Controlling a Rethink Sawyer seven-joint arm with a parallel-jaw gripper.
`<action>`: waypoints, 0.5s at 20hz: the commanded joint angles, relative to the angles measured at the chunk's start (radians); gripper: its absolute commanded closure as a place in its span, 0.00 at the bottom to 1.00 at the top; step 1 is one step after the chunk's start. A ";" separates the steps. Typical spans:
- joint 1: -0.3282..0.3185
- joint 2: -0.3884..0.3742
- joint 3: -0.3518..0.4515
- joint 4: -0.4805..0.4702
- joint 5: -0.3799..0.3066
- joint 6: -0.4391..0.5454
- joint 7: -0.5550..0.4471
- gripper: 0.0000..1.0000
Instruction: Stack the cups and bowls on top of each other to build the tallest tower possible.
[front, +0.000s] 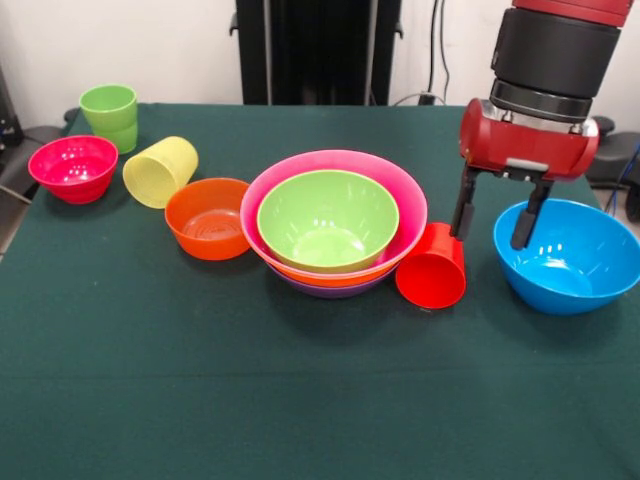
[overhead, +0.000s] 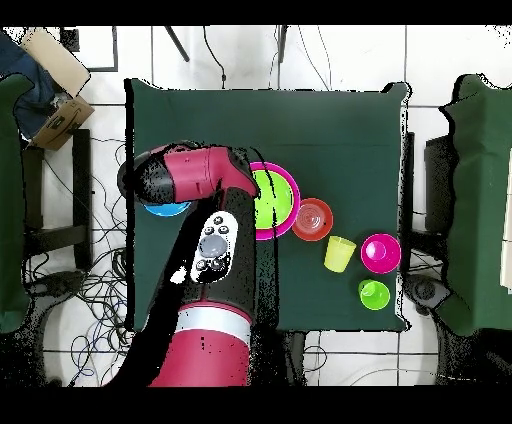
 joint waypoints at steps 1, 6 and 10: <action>0.010 0.030 0.054 0.107 -0.032 -0.131 0.145 0.00; 0.033 0.038 0.026 0.089 -0.023 -0.088 0.129 0.00; 0.025 0.045 0.043 0.114 0.013 -0.034 0.137 0.00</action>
